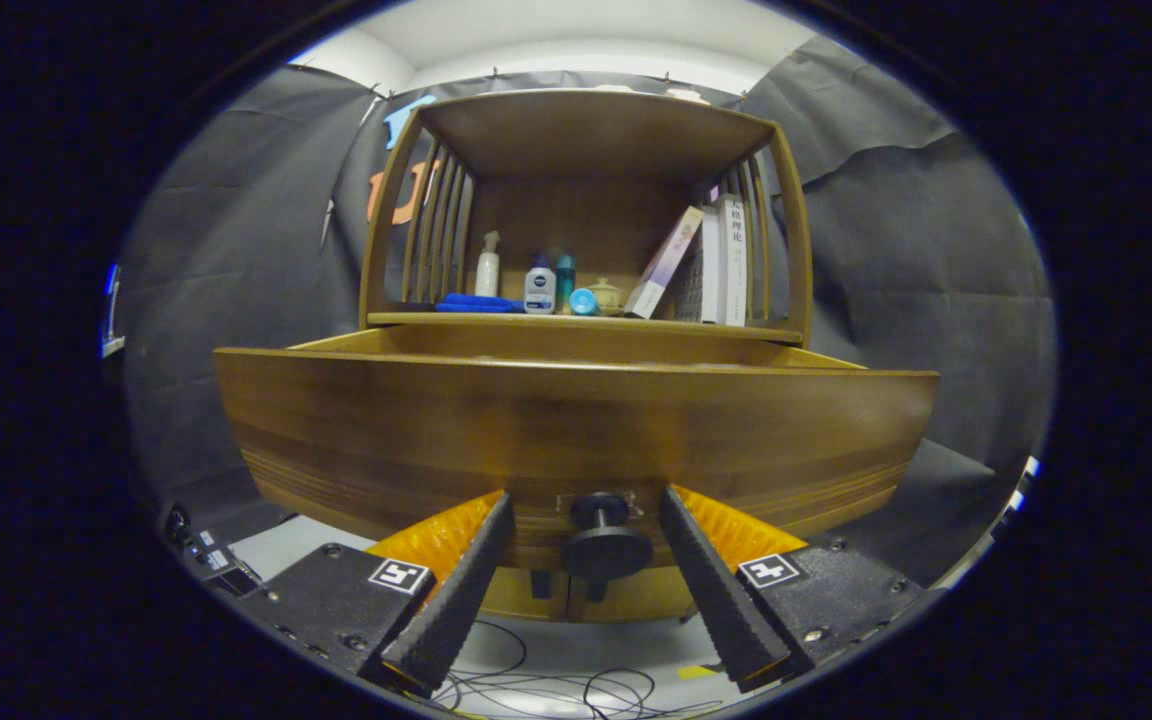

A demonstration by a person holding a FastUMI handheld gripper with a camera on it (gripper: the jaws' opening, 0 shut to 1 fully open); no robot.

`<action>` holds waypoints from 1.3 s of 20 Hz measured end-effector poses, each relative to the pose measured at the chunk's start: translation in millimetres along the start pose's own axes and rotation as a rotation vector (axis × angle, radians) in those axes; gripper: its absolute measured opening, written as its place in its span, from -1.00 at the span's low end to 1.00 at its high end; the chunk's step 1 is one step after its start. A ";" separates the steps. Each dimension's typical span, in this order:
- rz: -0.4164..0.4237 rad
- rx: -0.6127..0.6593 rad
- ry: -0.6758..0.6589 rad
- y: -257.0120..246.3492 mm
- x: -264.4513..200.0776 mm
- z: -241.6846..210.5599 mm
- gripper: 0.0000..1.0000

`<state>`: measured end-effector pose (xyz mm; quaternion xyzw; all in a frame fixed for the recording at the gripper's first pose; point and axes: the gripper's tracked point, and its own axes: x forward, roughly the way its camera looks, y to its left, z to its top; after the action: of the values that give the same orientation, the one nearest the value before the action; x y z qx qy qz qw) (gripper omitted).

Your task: Pull open the drawer, take out the items inside it, and place them on the countertop above the cabinet.

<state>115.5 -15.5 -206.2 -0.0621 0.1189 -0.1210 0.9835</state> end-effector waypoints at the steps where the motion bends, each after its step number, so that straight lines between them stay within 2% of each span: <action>1: 0.000 0.003 0.000 0.2 3.1 1.8 0.95; 19: -0.019 -0.080 0.000 -0.4 105.1 45.1 0.99; 26: -0.013 -0.067 0.023 -1.2 143.6 53.1 1.00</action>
<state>263.8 -48.0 -186.2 -0.0942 0.1340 -0.1240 0.9787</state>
